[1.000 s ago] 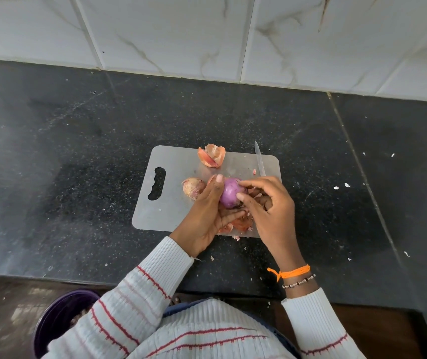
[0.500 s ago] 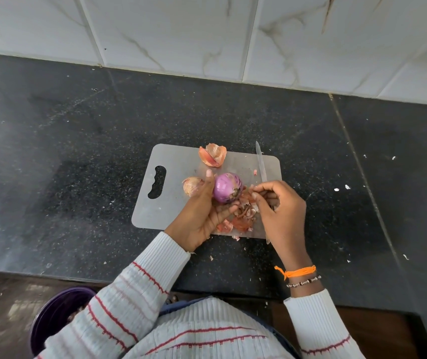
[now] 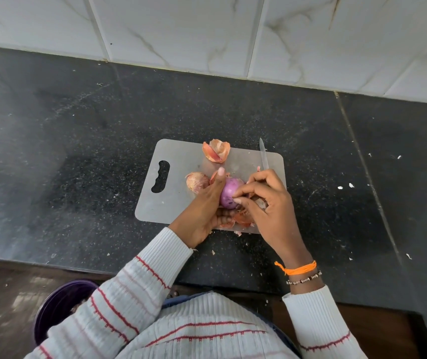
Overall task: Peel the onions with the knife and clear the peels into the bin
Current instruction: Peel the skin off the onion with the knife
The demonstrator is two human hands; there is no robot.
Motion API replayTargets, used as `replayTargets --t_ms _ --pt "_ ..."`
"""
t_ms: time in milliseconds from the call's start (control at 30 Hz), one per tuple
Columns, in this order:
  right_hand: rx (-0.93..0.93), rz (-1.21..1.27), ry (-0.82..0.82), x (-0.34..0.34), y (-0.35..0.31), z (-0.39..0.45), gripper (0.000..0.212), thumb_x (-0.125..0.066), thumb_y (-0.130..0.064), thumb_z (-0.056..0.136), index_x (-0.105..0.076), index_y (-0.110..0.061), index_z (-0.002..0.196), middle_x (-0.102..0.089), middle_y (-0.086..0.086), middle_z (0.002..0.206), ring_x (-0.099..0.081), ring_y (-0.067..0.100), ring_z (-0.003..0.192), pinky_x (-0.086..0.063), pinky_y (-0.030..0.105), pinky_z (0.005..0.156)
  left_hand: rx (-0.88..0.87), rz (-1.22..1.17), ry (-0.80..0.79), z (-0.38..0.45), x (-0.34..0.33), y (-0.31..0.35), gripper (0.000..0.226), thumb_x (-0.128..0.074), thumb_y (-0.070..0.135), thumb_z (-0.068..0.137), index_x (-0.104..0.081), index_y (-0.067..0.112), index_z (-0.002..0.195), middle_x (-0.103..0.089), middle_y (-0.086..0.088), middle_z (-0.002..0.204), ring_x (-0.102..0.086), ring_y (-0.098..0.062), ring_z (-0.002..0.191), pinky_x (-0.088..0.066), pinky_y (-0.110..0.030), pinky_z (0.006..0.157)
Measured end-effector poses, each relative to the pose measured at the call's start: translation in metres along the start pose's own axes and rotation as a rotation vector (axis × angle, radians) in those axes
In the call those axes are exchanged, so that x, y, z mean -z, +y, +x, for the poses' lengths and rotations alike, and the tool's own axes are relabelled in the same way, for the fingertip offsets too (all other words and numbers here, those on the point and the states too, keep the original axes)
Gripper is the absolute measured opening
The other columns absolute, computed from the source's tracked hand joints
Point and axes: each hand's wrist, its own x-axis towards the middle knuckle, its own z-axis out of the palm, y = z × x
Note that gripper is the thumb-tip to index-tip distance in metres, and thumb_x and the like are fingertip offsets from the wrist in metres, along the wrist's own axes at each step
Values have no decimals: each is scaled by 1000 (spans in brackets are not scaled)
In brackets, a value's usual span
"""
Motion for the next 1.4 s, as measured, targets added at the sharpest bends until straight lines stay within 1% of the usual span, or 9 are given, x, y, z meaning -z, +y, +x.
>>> replayTargets --t_ms 267,400,533,700,833,933,1067,1200,1400 --pt "-28 55 -95 7 4 -1 7 -59 -10 85 -66 -10 86 -52 -8 92 -54 7 88 -44 17 79 77 -38 -26 -1 -2 -1 61 -35 62 89 -58 7 100 -61 -3 51 -52 -7 37 -49 -16 40" --pt "-101 125 61 7 6 -4 5 -64 -6 83 -65 -11 84 -59 -3 88 -58 3 85 -49 18 76 98 -38 6 -1 -1 2 60 -32 62 90 -60 9 91 -65 -5 52 -57 -9 37 -52 -18 43" --pt "-188 149 231 2 5 -5 14 -73 0 76 -63 -10 75 -65 2 80 -66 9 81 -55 26 72 99 -22 -39 -2 -2 3 65 -33 67 84 -62 11 101 -73 -17 80 -69 -22 61 -58 -32 67" --pt "-90 122 134 -4 -5 -4 10 -70 -4 80 -68 -8 89 -61 0 95 -60 7 92 -48 17 80 70 -47 -30 -1 -6 2 62 -31 63 89 -63 10 92 -68 -7 63 -63 -12 49 -55 -21 49" --pt "-94 164 168 -11 -1 -5 18 -75 -18 74 -68 -8 87 -60 -2 94 -61 12 93 -53 30 80 65 -78 -45 -4 -10 6 58 -29 58 93 -60 9 92 -67 -5 57 -61 -10 43 -52 -20 43" --pt "-97 183 200 -11 1 -4 13 -71 -20 78 -69 -8 83 -61 -3 88 -63 11 87 -55 30 76 52 -50 -35 -6 -11 8 55 -27 56 94 -58 11 88 -62 0 47 -55 -6 36 -44 -15 35" --pt "-91 129 230 -15 1 -4 2 -66 -10 83 -68 -10 83 -60 -4 83 -62 11 80 -52 22 71 61 -42 -23 -6 -9 7 57 -28 58 93 -59 11 89 -62 -3 49 -53 -6 35 -44 -15 35" --pt "-124 -5 274 -18 5 -4 8 -60 -4 87 -67 -7 86 -63 2 85 -58 4 80 -44 9 73 60 -24 -44 -6 -8 5 58 -27 58 93 -60 11 87 -63 -3 51 -55 -6 37 -47 -16 38" --pt "-183 120 203 -16 -1 -8 9 -67 -12 85 -67 -7 92 -63 5 91 -59 4 85 -43 8 73 29 4 -69 -6 -9 4 57 -27 57 94 -59 10 87 -64 -1 53 -57 -7 39 -49 -18 40"
